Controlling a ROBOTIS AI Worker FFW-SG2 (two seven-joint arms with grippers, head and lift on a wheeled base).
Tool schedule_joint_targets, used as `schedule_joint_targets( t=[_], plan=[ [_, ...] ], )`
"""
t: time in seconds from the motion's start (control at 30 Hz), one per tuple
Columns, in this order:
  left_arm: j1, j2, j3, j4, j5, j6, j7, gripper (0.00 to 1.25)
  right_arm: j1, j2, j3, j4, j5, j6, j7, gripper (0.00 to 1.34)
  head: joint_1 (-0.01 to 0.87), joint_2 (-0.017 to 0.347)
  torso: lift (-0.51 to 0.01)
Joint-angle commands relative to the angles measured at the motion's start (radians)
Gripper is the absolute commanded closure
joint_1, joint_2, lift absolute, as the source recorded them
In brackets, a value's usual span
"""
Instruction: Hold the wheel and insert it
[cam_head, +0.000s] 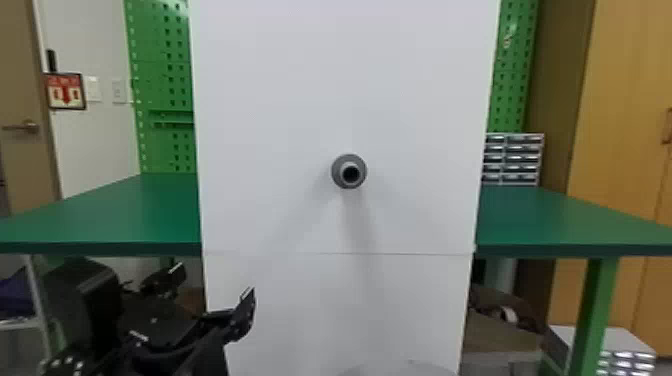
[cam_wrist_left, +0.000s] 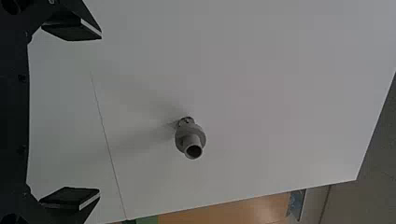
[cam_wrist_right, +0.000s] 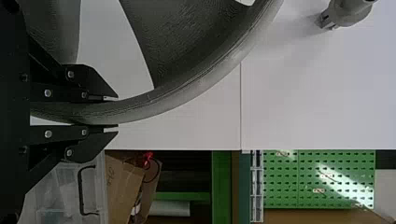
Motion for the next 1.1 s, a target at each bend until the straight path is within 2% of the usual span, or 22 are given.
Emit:
schedule_joint_targets(
  t=[0.0,0.67,1.07],
  plan=[
    [0.0,0.001,0.003,0.0,0.0,0.0,0.0,0.1,0.005,0.001,0.004,0.018,-0.002,-0.007,0.0,1.17,0.21,0.009,-0.442],
    [0.0,0.001,0.0,0.0,-0.005,0.0,0.0,0.1,0.003,0.001,0.014,0.012,-0.022,-0.015,0.0,1.17,0.21,0.009,-0.442],
    [0.0,0.001,0.0,0.0,-0.006,0.0,0.0,0.1,-0.007,-0.006,0.026,-0.126,-0.031,0.094,0.0,1.17,0.21,0.009,-0.442]
  ],
)
